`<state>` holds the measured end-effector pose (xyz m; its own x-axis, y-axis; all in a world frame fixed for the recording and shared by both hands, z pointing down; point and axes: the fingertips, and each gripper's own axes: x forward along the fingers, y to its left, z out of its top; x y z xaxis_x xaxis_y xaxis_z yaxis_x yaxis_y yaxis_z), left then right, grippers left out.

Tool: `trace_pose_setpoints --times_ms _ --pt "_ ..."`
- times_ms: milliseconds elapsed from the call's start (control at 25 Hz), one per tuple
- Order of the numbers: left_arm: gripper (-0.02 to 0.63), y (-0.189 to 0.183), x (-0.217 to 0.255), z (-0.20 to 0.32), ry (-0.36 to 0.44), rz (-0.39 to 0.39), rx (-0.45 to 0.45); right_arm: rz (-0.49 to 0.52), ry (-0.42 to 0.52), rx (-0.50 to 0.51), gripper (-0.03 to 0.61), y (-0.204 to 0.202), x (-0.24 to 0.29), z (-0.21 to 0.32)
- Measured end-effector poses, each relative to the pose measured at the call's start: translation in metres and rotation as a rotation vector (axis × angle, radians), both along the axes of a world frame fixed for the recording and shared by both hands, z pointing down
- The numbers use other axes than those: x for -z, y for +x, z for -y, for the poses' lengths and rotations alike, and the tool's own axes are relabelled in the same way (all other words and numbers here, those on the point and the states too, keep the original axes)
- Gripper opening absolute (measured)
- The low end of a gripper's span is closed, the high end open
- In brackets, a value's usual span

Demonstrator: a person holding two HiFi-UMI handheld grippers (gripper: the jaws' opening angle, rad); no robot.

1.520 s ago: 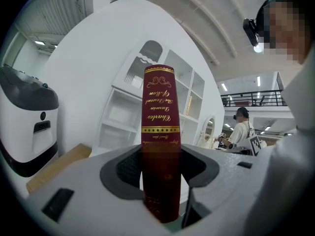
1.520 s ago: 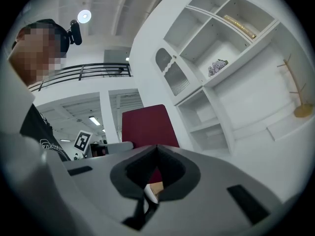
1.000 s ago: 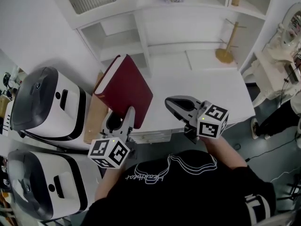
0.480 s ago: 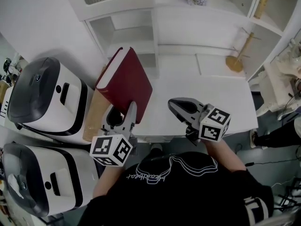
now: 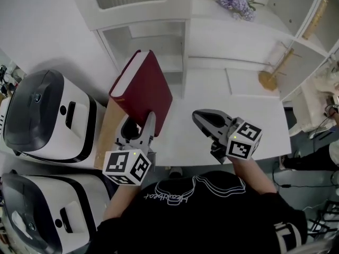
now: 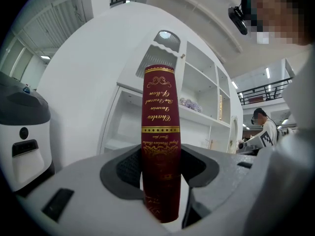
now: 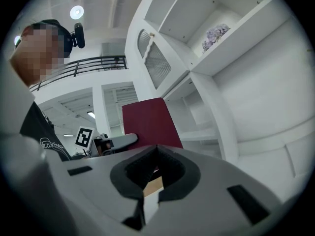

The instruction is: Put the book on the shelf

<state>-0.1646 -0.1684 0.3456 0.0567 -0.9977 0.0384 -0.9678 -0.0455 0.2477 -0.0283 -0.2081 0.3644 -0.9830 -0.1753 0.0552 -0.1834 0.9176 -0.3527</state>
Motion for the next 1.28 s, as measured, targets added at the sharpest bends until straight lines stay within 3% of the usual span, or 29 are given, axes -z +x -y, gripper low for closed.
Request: trace_pose_setpoints --times_ms 360,1280 --pt "0.206 -0.035 0.006 0.044 0.018 0.024 -0.010 -0.001 0.009 -0.061 0.006 -0.022 0.005 0.040" --pt "0.206 -0.057 0.016 0.090 0.084 0.102 -0.048 0.026 0.052 -0.156 0.006 -0.033 0.014 0.073"
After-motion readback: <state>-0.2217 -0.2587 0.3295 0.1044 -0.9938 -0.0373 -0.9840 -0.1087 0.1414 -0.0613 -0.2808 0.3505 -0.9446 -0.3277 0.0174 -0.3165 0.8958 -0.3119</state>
